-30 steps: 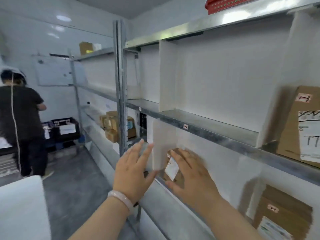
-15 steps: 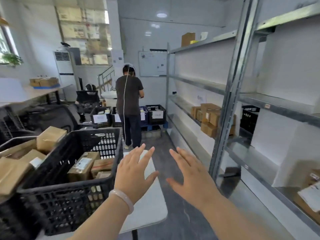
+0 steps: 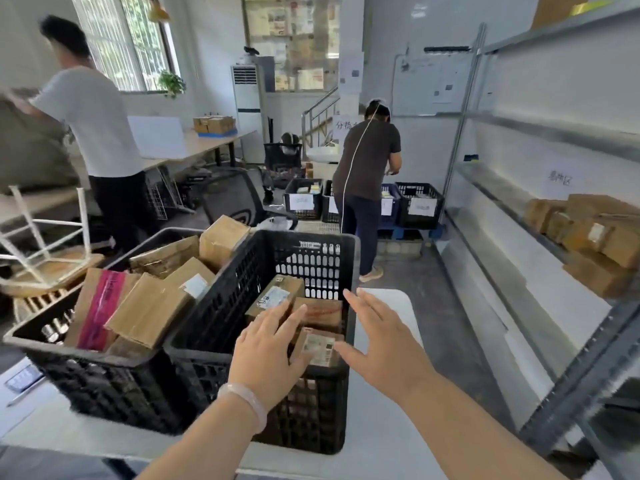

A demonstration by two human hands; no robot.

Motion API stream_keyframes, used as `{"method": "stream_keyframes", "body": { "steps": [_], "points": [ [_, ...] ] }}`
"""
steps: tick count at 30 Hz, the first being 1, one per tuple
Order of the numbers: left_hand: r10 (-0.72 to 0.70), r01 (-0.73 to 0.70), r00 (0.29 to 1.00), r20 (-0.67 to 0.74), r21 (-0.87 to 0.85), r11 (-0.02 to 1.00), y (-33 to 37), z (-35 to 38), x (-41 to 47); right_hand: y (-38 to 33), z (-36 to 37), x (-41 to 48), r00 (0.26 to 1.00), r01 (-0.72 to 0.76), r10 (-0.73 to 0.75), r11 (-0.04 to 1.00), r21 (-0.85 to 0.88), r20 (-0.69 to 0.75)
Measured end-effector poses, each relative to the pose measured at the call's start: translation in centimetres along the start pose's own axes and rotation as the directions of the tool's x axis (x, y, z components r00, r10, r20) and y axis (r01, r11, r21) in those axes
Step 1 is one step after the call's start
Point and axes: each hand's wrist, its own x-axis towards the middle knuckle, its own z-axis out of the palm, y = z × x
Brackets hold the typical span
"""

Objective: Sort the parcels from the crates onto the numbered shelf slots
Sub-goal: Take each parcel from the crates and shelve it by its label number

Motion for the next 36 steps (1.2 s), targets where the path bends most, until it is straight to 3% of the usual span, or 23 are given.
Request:
{"method": "stream_keyframes", "body": {
  "steps": [10,21,28,33,36],
  "points": [
    [-0.144,0.142,0.986,0.086,0.036,0.989,-6.1,3.4,8.8,1.8,5.5,12.7,0.99,0.028,-0.041,0.995,0.095,0.134],
    [-0.179,0.177,0.926,0.333,0.038,0.983,-13.7,10.5,17.0,3.2,12.5,20.3,0.955,-0.128,0.112,0.991,0.038,0.275],
    [-0.283,0.315,0.793,0.54,0.034,0.948,-17.4,17.2,21.6,3.8,16.6,24.3,0.913,-0.24,0.237,0.97,-0.031,0.332],
    [-0.392,0.466,0.67,0.631,0.053,0.883,-18.8,20.7,22.6,5.4,18.5,24.5,0.878,-0.335,0.319,0.942,-0.018,0.358],
    [-0.438,0.498,0.636,0.635,0.096,0.862,-19.2,21.9,23.1,6.2,18.9,24.2,0.86,-0.377,0.355,0.926,-0.014,0.366]
  ]
}}
